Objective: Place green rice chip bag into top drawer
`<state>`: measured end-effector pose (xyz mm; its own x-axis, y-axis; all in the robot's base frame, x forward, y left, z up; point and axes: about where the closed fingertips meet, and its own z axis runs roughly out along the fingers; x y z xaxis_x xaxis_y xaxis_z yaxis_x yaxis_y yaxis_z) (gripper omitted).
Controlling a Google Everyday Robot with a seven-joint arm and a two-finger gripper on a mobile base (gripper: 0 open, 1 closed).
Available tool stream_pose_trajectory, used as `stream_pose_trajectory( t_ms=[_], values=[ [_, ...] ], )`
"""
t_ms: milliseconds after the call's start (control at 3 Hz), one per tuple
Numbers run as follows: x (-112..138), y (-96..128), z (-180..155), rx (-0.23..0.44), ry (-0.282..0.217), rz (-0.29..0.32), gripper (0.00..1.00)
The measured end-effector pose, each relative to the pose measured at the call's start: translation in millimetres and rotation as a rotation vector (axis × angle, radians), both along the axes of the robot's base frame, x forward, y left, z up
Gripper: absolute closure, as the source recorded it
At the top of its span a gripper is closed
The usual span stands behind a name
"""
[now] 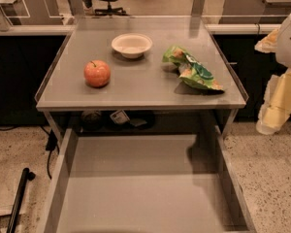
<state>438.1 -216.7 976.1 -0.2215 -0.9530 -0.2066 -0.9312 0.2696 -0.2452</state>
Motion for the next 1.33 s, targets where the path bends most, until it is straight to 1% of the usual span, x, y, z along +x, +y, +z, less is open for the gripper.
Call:
stream_pose_trajectory(
  t_ms=[333,667,1000,1333],
  values=[
    [0.0,0.0,0.0,0.000,0.000,0.000,0.00],
    [12.5,2.0,-1.8,0.064,-0.022,-0.038,0.00],
    [33.2,2.9,-13.5,0.152,-0.025,-0.115,0.00],
    [54.5,7.6,-24.8,0.225,-0.022,-0.173,0.00]
  ],
)
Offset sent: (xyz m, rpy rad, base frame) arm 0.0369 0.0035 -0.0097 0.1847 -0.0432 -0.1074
